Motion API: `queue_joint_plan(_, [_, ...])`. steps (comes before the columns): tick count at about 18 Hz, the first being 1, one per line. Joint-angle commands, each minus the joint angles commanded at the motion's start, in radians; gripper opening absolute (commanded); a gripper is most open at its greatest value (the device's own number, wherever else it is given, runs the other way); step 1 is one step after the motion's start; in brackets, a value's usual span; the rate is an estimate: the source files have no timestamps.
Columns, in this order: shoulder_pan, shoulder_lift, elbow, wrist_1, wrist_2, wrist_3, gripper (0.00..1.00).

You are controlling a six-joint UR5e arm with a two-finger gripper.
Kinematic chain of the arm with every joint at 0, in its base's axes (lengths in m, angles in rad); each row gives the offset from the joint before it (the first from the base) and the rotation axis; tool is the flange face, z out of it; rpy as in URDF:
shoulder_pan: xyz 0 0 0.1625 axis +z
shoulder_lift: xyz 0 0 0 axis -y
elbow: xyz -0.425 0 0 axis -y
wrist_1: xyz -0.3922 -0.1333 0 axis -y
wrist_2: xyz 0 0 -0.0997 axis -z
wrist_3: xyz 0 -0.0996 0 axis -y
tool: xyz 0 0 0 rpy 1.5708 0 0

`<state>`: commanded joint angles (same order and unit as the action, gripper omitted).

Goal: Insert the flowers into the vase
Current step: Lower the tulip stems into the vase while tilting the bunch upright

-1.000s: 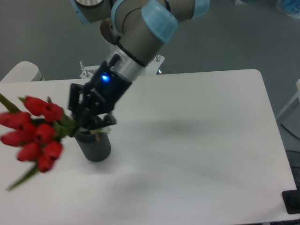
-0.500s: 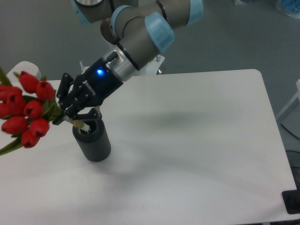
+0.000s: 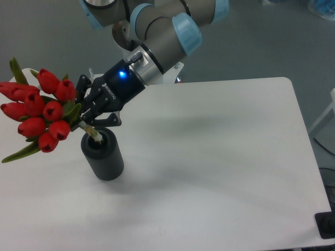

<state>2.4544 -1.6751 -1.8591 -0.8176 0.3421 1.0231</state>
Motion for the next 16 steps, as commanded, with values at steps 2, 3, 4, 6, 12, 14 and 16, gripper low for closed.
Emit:
queue_joint_plan(2, [0.000, 0.000, -0.005, 0.000, 0.000, 0.000, 0.17])
queue_joint_plan(3, [-0.002, 0.000, -0.012, 0.000, 0.000, -0.003, 0.17])
queue_joint_plan(4, [-0.003, 0.000, -0.021, 0.000, 0.002, -0.003, 0.17])
queue_joint_plan(6, [-0.005, -0.002, -0.040, 0.000, 0.002, 0.002, 0.17])
queue_joint_plan(12, [-0.009, -0.028, -0.043, 0.002, 0.000, 0.014, 0.17])
queue_joint_plan(14, [-0.011, -0.040, -0.045, 0.002, 0.002, 0.041, 0.17])
queue_joint_plan(16, [-0.012, -0.048, -0.049, 0.002, 0.000, 0.063, 0.17])
